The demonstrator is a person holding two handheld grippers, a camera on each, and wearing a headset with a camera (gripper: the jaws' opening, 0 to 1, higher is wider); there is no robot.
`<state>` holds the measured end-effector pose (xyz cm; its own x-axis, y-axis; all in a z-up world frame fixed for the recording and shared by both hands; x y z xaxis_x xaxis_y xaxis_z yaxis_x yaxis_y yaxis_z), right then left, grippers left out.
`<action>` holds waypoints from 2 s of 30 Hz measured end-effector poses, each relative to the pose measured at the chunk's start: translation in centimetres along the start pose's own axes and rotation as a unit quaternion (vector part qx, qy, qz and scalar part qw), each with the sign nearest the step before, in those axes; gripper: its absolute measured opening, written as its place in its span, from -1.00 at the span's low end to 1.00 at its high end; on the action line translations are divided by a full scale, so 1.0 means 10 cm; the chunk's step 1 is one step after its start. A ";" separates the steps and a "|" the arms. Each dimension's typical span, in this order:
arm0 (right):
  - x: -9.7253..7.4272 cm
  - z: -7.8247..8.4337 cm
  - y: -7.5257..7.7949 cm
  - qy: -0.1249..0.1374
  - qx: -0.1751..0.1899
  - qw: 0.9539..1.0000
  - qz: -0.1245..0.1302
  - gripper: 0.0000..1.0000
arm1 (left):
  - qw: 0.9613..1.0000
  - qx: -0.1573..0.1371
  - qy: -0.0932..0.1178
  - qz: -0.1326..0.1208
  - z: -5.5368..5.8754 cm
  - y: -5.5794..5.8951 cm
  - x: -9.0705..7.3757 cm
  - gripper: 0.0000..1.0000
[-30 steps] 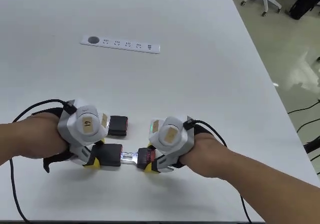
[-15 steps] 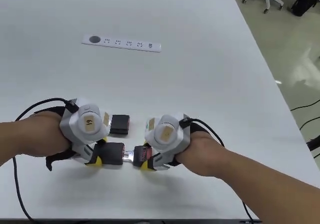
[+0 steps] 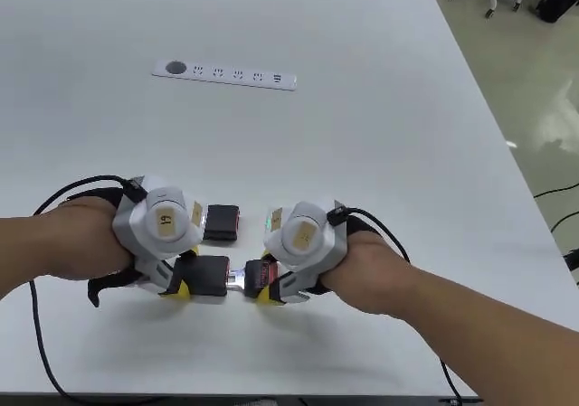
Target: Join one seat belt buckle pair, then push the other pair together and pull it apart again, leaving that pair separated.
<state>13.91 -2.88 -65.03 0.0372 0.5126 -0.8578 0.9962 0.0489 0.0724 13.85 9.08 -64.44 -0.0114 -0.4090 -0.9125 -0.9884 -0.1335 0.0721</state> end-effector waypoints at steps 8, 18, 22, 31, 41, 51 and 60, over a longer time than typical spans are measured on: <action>0.00 -0.03 -0.01 0.003 0.006 1.000 0.005 -0.38 | 1.000 0.000 0.007 0.000 0.01 0.00 -0.01 -0.35; 0.06 -0.16 -0.01 0.023 0.018 0.999 0.011 -0.39 | 1.000 0.006 -0.004 -0.003 0.00 0.00 0.01 -0.36; 0.05 -0.17 0.00 0.022 0.015 0.999 0.017 -0.39 | 1.000 0.006 -0.001 -0.004 0.02 0.01 -0.02 -0.36; 0.05 -0.19 -0.01 0.023 0.019 0.999 0.022 -0.38 | 1.000 0.008 -0.004 -0.006 0.01 0.02 -0.03 -0.35; 0.05 -0.19 -0.07 0.023 -0.002 1.000 0.021 -0.39 | 1.000 -0.002 0.005 -0.005 0.04 -0.01 -0.01 -0.36; 0.07 -0.16 -0.07 0.021 -0.011 1.000 0.016 -0.40 | 1.000 -0.014 0.005 -0.006 0.05 -0.02 0.00 -0.37; 0.05 -0.16 -0.09 0.023 -0.002 1.000 0.016 -0.38 | 1.000 -0.015 0.003 -0.005 0.05 -0.01 0.01 -0.36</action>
<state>12.89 -1.28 -64.71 0.0643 0.5534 -0.8304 0.9943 0.0352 0.1005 13.93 9.49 -64.75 -0.0006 -0.4136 -0.9105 -0.9834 -0.1650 0.0756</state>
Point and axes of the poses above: the centre of the closed fingertips' face, and the gripper's own axes: x roughly forward along the fingers, y roughly to its right, z roughly out of its underside, the point moved 5 cm from there along -x, roughly backward along the fingers, and after that the axes turned 7 degrees about -x, right-handed, at the moved point
